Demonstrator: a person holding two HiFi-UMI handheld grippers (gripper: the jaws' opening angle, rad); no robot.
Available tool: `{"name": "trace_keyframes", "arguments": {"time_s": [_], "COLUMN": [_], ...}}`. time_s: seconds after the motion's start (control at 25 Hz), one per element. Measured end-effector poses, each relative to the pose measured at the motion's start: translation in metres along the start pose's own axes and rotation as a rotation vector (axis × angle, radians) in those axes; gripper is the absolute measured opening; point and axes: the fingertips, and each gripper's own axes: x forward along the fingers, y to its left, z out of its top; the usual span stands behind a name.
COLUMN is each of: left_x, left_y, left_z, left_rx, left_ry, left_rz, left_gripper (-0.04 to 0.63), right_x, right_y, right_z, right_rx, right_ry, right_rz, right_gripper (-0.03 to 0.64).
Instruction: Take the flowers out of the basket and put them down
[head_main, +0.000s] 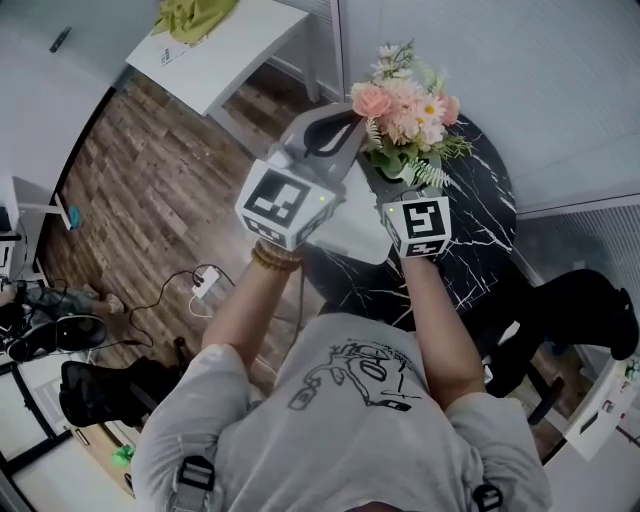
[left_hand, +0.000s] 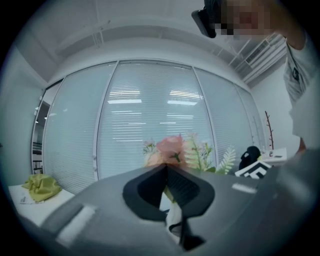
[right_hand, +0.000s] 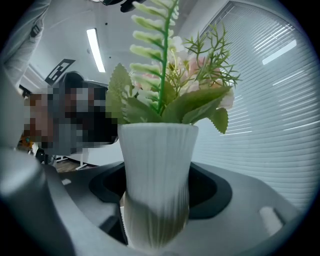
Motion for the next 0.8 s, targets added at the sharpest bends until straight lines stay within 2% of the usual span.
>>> {"name": "trace_keyframes", "arguments": {"time_s": [0.24, 0.52, 0.8], "left_x": [0.028, 0.059, 0.089], "left_y": [-0.035, -0.102, -0.163], "left_z": [0.007, -0.01, -0.009], "left_rx": [-0.007, -0.003, -0.017], "left_ry": [-0.015, -0.03, -0.033], "left_rz": [-0.079, -0.166, -0.253], "left_gripper": [0.003, 0.003, 0.003], "right_x": [-0.033, -0.093, -0.154], "right_y": [-0.029, -0.066, -0.102], "right_z": [-0.001, -0.031, -0.039], "right_rx": [0.003, 0.002, 0.001], "right_ry": [0.006, 0.008, 0.026], "right_rz": [-0.072, -0.162, -0.252], "right_gripper": [0.35, 0.35, 0.35]}}
